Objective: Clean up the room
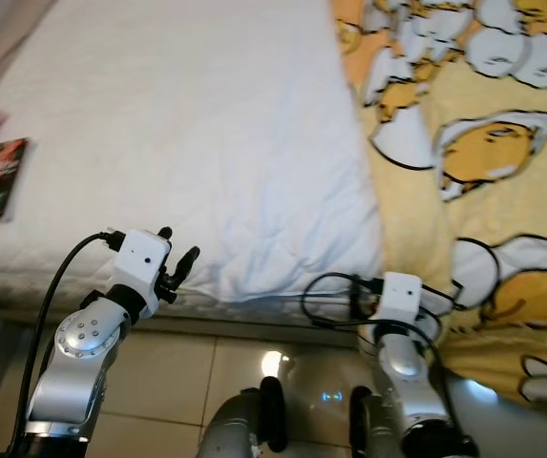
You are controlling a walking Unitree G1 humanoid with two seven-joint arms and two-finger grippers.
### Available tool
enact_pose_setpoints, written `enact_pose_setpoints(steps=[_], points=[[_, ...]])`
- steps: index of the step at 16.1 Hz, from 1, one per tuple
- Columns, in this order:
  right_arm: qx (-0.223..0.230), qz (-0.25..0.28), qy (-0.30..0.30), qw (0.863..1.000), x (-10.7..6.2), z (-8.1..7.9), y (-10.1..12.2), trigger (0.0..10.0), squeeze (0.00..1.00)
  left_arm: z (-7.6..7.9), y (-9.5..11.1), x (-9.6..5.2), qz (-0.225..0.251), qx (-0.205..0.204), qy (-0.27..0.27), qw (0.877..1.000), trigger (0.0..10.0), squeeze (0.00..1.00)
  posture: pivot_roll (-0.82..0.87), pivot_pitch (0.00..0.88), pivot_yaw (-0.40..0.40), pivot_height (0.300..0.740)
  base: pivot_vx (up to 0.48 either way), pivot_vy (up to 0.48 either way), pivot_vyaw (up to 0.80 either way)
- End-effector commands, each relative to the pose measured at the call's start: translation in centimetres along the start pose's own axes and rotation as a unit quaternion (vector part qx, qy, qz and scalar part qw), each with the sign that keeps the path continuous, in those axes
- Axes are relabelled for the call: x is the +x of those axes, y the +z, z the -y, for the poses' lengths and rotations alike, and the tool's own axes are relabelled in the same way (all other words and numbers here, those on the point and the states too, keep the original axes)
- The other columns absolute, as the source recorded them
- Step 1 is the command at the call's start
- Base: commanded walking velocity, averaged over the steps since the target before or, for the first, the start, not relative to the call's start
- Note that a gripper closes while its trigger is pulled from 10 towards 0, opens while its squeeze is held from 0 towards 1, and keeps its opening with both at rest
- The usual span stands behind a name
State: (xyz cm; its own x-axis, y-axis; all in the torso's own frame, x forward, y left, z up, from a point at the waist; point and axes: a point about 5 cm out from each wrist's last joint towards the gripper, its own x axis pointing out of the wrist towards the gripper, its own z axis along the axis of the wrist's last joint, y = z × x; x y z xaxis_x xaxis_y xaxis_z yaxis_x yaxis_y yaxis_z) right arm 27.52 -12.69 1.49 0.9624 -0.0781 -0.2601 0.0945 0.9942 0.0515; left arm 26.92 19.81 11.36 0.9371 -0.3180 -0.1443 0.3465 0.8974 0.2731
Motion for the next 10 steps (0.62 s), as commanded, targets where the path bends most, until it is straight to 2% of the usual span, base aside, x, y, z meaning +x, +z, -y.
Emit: enact_pose_setpoints(steps=[1, 3, 4, 5, 7, 10], points=[[0.008, -0.017, 0.05, 0.999, -0.5, -2.3, -0.6, 10.0, 0.02, -0.2, -0.7, -0.7, -0.021, 0.005, 0.002, 1.0, 10.0, 0.0, 0.14, 0.312, 0.204, 0.74, 0.0, 0.0, 0.0], [0.051, -0.009, 0.133, 0.99, -2.4, -6.8, -0.6, 10.0, 0.02, 0.0, -1.0, -1.4, -0.029, 0.002, 0.006, 1.0, 10.0, 0.0, 0.14, 0.309, 0.194, 0.74, 0.0, 0.0, 0.0], [0.065, -0.004, 0.168, 0.984, -3.3, -8.3, -0.3, 10.0, 0.02, 0.2, -1.1, -1.5, -0.03, 0.001, 0.006, 1.0, 10.0, 0.0, 0.13, 0.307, 0.189, 0.74, 0.0, 0.0, 0.0], [0.071, 0.0, 0.19, 0.979, -3.9, -9.2, 0.0, 10.0, 0.02, 0.3, -1.1, -1.5, -0.03, 0.0, 0.006, 1.0, 10.0, 0.0, 0.13, 0.305, 0.186, 0.74, 0.0, 0.0, 0.0], [0.093, 0.006, 0.258, 0.962, -5.7, -11.3, 0.7, 10.0, 0.03, 0.7, -1.3, -1.6, -0.033, -0.004, 0.006, 0.999, 10.0, 0.0, 0.12, 0.3, 0.176, 0.74, 0.0, 0.0, 0.0], [0.139, -0.014, 0.344, 0.928, -7.8, -13.3, 1.2, 10.0, 0.04, 0.8, -1.5, -1.5, -0.035, -0.008, 0.008, 0.999, 10.0, 0.0, 0.11, 0.294, 0.164, 0.74, 0.0, 0.0, 0.0]])
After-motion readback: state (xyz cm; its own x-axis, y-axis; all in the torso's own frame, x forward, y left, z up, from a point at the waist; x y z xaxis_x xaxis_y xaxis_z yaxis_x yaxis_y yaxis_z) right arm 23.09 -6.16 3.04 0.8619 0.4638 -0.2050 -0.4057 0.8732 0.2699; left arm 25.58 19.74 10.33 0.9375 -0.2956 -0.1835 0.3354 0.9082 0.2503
